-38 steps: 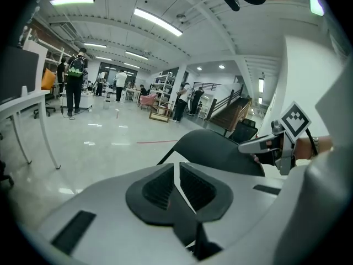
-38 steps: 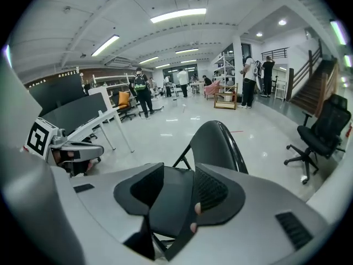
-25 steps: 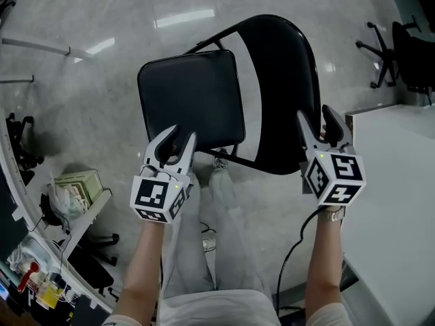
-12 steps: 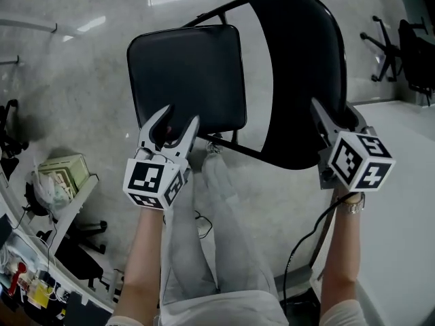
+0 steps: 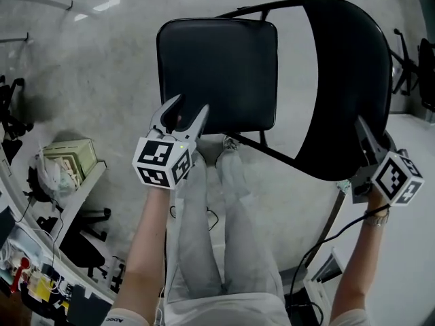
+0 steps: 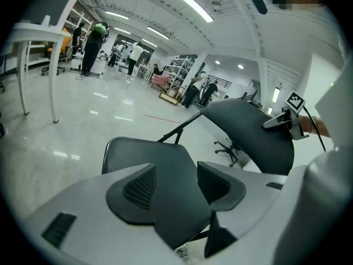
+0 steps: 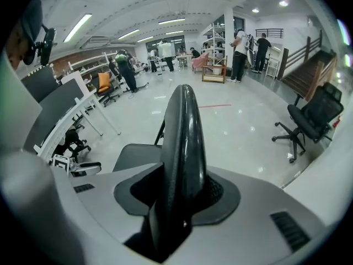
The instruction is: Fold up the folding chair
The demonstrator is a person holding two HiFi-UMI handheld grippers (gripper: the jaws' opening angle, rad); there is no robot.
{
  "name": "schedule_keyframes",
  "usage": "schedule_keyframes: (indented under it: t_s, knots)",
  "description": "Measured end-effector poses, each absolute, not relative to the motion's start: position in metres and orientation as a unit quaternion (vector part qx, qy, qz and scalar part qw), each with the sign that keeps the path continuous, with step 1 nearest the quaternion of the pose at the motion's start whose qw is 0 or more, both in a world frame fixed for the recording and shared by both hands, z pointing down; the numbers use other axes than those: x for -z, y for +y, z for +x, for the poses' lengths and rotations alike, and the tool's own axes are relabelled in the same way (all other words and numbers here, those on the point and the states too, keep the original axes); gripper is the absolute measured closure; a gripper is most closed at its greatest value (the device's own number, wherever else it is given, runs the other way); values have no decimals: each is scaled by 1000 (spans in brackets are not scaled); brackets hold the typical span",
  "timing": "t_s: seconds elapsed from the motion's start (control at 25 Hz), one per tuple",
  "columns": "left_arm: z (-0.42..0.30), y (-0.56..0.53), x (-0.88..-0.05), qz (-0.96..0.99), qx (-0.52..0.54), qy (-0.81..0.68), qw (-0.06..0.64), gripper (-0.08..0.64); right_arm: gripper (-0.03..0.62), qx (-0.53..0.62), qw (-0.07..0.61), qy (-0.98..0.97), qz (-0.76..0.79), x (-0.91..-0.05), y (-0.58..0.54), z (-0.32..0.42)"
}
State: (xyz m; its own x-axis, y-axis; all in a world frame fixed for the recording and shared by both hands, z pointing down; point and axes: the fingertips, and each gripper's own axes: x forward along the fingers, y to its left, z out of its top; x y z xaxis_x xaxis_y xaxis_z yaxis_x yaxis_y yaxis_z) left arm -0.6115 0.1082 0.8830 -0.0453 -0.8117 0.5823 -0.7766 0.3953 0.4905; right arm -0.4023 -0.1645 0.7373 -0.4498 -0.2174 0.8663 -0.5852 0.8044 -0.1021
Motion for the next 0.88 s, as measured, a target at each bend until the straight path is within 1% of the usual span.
schedule_keyframes:
  t_s: [0.2, 0.44, 0.68, 0.88]
  knots:
    - [-637, 136, -928, 546, 42, -697, 463, 337, 434, -194, 462, -832, 239, -739, -163, -406]
    - [-662, 174, -995, 528, 38, -678, 511, 307, 433, -186, 467, -831, 237, -738, -162, -408]
    - [-685, 196, -1053, 500, 108, -652, 560, 257, 434, -179, 470, -835, 222, -738, -160, -415]
    - [-683, 196, -1082, 510, 151, -604, 593, 245, 434, -180, 469, -837, 218, -740, -160, -418]
